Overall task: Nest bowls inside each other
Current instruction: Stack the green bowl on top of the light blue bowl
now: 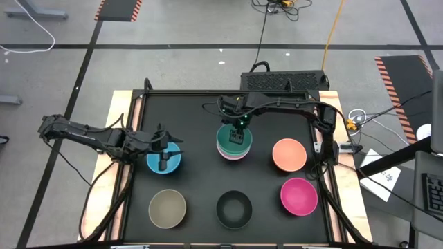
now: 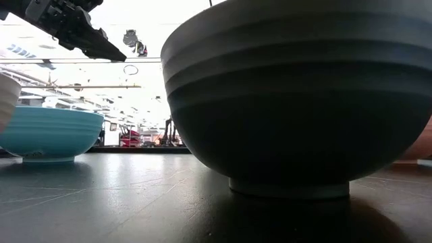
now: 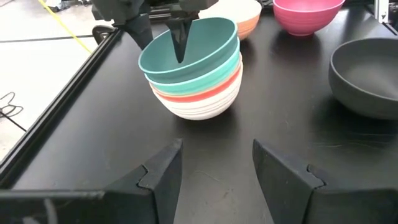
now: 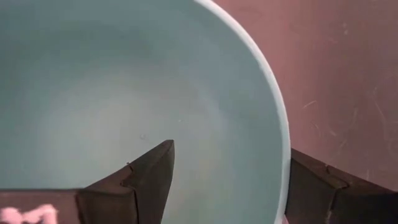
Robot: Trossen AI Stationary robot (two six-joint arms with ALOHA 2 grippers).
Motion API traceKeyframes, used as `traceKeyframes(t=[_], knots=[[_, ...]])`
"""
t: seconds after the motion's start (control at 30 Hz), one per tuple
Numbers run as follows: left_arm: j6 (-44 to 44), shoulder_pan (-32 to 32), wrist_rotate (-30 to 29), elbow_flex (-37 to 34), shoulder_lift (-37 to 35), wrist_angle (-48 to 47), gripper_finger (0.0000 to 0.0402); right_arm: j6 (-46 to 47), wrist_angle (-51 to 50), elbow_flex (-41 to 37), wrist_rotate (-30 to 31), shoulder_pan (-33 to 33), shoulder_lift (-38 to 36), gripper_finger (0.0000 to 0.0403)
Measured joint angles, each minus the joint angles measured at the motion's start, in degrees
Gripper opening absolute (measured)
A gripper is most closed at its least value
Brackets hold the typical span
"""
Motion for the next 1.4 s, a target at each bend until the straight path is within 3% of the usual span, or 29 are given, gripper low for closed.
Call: traceKeyframes(t=[1.13, 1.4], knots=[[-0.3, 0.0, -0.5, 0.0, 0.0, 0.1, 0.0198, 0.5, 2.2, 0.1, 0.5, 1.3, -4.8, 0.0245], [-0.2, 0.0, -0.5, 0.0, 0.0, 0.2, 0.0198, 0.4, 7.3, -5.3, 0.1, 0.1, -5.1, 0.0245]])
